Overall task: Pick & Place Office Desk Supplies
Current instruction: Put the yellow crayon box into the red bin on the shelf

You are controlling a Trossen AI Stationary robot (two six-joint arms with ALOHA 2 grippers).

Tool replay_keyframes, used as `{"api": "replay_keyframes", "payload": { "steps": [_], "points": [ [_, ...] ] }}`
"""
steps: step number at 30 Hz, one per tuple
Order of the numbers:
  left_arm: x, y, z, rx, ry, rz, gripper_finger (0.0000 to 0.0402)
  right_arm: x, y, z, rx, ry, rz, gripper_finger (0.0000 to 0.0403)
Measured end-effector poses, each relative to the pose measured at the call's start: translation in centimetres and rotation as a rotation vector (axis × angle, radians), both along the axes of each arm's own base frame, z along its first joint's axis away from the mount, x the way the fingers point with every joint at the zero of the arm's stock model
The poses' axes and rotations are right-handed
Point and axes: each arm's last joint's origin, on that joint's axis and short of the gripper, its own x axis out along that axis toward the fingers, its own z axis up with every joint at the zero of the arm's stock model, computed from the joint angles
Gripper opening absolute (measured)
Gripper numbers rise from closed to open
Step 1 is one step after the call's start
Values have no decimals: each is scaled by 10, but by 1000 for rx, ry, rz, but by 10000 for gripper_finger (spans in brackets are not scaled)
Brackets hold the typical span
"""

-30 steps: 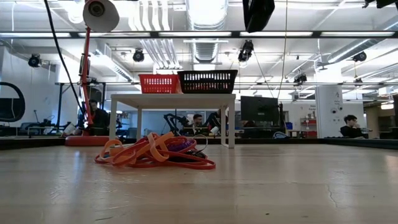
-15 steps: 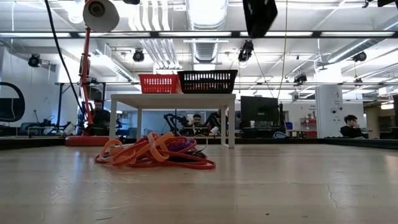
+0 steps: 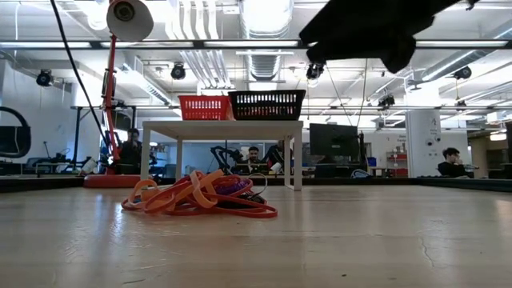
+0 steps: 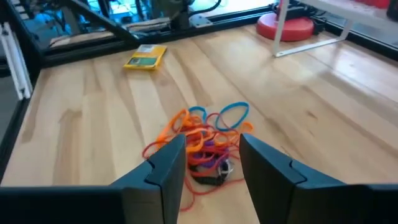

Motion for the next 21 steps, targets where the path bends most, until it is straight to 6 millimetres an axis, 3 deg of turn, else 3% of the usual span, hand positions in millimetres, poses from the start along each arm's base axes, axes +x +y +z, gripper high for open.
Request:
{"api": "replay_keyframes", "payload": {
  "steps": [5, 11, 16, 21],
  "points": [
    [0, 53, 31, 26, 58, 144, 38, 2, 1, -9, -30, 22, -11, 131],
    [-1, 148, 45, -39, 75, 312, 38, 3, -2, -13, -104, 53, -6, 118],
    [-18, 222, 44, -111, 87, 460, 39, 5, -8, -13, -204, 73, -21, 109],
    [-33, 271, 40, -179, 91, 550, 39, 10, -16, -13, -279, 109, -17, 101]
  ]
}}
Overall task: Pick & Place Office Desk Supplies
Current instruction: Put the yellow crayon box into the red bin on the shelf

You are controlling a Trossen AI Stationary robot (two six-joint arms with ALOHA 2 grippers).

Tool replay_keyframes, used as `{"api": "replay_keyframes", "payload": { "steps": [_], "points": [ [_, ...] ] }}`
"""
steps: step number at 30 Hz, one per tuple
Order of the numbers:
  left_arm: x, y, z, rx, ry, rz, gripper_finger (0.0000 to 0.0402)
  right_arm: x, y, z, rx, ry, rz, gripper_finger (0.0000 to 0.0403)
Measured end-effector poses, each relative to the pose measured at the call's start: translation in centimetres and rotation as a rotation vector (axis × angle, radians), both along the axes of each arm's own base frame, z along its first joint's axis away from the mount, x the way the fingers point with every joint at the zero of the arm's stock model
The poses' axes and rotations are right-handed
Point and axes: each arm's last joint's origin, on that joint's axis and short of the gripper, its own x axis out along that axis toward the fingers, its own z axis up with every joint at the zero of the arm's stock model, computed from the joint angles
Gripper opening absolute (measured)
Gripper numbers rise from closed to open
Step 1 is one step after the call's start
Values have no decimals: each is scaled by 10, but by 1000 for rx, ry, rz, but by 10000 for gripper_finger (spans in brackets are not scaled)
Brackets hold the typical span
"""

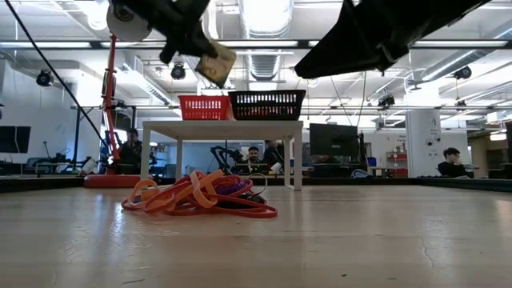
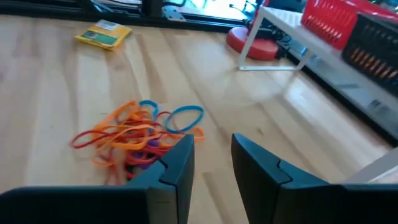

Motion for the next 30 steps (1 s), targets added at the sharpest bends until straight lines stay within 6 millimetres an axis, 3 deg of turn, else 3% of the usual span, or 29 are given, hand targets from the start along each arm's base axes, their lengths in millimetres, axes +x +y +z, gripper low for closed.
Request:
{"api": "replay_keyframes", "payload": {
  "steps": [7, 21, 30],
  "points": [
    [-2, 29, -18, -134, 15, 58, 39, 7, -12, 0, -58, 40, 0, 90],
    [6, 47, -45, -297, 36, 170, 42, 7, -12, 0, -20, 23, -4, 69],
    [3, 49, -49, -298, 87, 164, 75, 7, -12, 0, -17, 22, -5, 68]
  ]
}}
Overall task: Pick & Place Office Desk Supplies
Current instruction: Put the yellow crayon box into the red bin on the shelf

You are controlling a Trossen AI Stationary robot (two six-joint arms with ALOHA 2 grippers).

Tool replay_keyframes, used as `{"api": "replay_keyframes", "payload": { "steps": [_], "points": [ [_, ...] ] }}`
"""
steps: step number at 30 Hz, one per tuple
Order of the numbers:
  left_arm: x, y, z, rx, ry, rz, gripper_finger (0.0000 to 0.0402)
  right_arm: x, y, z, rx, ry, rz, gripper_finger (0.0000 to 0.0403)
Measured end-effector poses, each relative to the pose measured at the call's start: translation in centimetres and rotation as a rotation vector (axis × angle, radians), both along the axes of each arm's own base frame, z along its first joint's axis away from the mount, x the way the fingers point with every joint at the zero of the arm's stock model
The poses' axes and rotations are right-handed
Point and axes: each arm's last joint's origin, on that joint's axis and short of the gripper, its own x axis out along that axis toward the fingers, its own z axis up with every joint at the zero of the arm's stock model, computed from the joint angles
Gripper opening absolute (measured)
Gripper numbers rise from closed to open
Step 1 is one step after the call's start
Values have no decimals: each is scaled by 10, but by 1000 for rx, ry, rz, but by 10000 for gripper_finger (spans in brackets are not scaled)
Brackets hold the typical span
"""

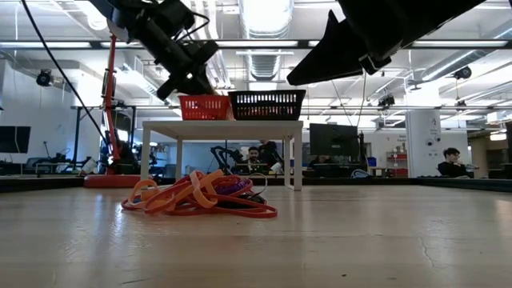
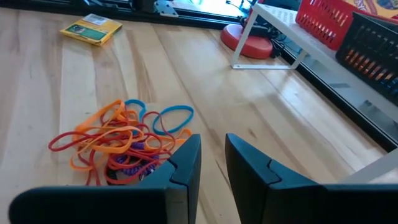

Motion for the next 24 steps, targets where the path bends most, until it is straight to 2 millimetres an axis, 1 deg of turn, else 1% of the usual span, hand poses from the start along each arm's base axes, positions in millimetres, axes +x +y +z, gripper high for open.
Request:
{"api": "replay_keyframes", "payload": {
  "steps": [6, 15, 20, 24],
  "points": [
    [-7, 4, -5, -41, 39, 19, 79, 0, 0, 0, 15, -8, -7, 68],
    [-6, 4, -4, -17, 45, -15, 82, 0, 0, 0, 15, -8, -8, 68],
    [-6, 4, -4, -19, 43, -51, 115, 0, 0, 0, 15, -8, -8, 68],
    [-5, 4, -3, -4, 41, -60, 162, 0, 0, 0, 15, -8, -8, 68]
  ]
}}
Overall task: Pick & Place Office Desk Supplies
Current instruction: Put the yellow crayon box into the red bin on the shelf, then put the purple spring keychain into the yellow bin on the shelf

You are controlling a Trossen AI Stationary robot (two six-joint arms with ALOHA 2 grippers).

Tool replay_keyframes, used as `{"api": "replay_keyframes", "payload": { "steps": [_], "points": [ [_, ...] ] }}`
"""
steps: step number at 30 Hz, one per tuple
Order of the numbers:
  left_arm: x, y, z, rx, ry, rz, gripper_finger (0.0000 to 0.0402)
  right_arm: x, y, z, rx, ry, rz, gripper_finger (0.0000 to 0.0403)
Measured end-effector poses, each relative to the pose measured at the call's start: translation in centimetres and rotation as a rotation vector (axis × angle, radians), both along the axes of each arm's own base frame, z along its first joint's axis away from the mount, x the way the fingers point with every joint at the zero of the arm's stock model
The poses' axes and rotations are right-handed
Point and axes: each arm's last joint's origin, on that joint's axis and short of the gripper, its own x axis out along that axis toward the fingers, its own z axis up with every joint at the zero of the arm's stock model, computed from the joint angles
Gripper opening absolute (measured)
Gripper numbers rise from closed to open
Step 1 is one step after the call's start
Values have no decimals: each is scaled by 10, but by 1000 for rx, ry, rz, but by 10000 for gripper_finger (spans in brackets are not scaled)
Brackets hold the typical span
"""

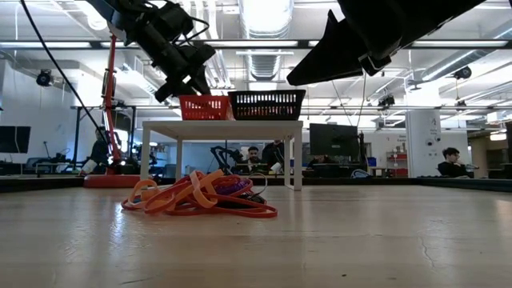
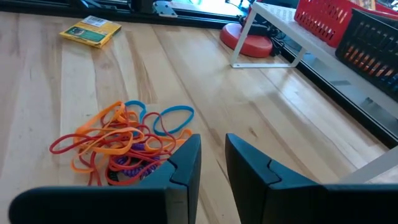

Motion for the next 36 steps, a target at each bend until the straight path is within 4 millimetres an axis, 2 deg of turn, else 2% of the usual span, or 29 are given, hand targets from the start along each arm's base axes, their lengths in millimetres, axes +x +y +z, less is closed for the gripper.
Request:
{"api": "replay_keyframes", "payload": {
  "steps": [4, 9, 14, 18, 22, 26, 29, 32, 36],
  "points": [
    [-1, 1, 4, 9, 3, -3, 215, 0, 0, 0, 0, 0, 0, 68],
    [-2, 0, 26, 40, -32, -5, 260, 0, 0, 0, 0, 0, 0, 68],
    [-4, -8, 57, 39, -4, -34, 264, 0, 0, 0, 0, 0, 0, 68],
    [3, -29, 77, 63, 16, -78, 256, 0, 0, 0, 5, -3, -2, 68],
    [16, -76, 83, 182, 46, -148, 247, 0, 0, 0, 16, 1, 11, 68],
    [30, -144, 69, 316, 95, -215, 239, 0, 2, -1, 59, 6, 40, 68],
    [33, -197, 50, 409, 73, -269, 235, 3, -1, -2, 132, 12, 65, 68],
    [28, -245, 24, 485, 6, -309, 233, 7, -6, -3, 224, 29, 102, 71],
    [11, -285, -19, 520, -131, -317, 235, 14, -18, -5, 306, 61, 145, 89]
  ]
}}
